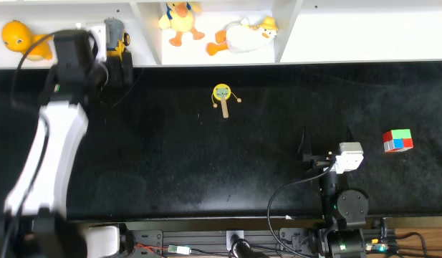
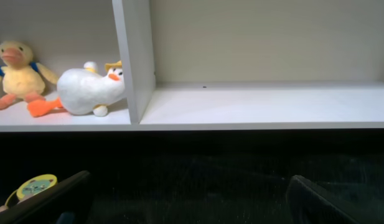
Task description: Store Toys
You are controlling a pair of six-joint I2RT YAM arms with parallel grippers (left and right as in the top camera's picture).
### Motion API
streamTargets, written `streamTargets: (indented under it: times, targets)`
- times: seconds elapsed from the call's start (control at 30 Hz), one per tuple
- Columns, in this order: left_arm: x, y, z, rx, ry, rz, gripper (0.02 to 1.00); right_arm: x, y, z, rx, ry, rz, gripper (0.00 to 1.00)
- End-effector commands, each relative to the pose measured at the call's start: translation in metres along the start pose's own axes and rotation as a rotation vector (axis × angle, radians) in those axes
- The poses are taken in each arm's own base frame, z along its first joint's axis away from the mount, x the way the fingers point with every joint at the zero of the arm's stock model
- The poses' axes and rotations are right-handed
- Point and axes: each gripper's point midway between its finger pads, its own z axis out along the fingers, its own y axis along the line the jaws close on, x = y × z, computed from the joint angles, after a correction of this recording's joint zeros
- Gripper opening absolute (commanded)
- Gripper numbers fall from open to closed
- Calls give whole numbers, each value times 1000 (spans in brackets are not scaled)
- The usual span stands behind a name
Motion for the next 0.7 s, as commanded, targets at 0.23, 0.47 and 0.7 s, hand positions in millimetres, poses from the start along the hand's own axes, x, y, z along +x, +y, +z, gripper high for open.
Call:
streamTargets:
  times: [0.23, 0.47, 0.7]
  targets:
    - [59, -8, -114, 14, -269, -6, 996, 3, -2, 0, 9, -2, 4, 996]
    - [64, -25, -145, 79, -700, 16, 996, 3, -2, 0, 9, -1, 4, 996]
    - [107, -27, -136, 78, -820, 29, 998, 3, -2, 0, 9, -1, 4, 996]
